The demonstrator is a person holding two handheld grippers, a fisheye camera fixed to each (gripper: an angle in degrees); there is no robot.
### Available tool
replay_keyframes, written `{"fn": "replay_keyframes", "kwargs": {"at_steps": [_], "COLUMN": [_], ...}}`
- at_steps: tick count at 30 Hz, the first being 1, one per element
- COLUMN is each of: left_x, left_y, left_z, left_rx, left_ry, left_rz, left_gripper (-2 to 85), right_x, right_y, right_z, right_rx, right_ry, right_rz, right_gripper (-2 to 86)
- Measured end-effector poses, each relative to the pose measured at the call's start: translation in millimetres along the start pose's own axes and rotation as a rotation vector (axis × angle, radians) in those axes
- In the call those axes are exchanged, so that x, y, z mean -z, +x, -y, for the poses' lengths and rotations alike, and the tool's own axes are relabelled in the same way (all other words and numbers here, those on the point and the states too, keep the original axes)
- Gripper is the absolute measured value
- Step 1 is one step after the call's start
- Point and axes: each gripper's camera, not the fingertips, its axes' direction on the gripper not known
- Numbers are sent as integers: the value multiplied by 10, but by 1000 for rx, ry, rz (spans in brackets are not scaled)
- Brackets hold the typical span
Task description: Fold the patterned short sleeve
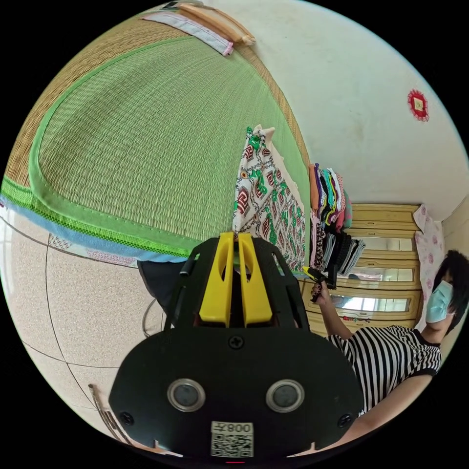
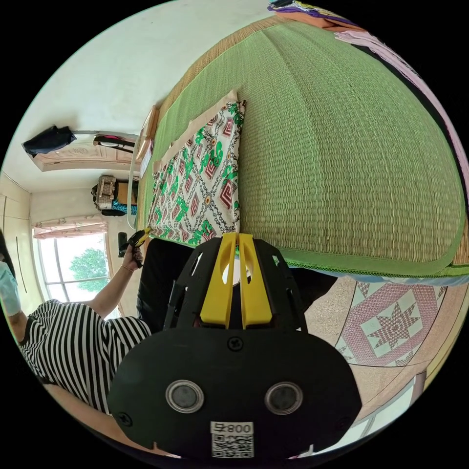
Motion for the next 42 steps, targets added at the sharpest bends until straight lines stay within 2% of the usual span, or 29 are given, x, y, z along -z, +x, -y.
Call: {"fn": "replay_keyframes", "kwargs": {"at_steps": [9, 18, 24, 31, 35, 42], "left_x": [45, 217, -516, -2004, -2626, -3222], "left_y": [428, 1411, 2935, 5054, 6080, 7097], "left_z": [-22, -225, -246, -353, -538, -832], "left_rx": [7, -75, -393, -781, -969, -1138], "left_ry": [6, 88, -112, -353, -422, -452], "left_rz": [-46, -5, -2, -45, 43, 277], "left_gripper": [21, 29, 42, 78, 92, 83], "right_x": [-269, -420, -437, -431, -440, -496], "right_y": [83, 78, 12, -122, -183, -260], "right_z": [-32, -88, -120, -117, -85, 6], "right_rx": [-17, -13, 10, 59, 86, 125], "right_ry": [-11, 10, 35, 61, 66, 43], "right_rz": [16, 40, 98, 189, 227, 261], "right_gripper": [5, 5, 5, 5, 6, 8]}}
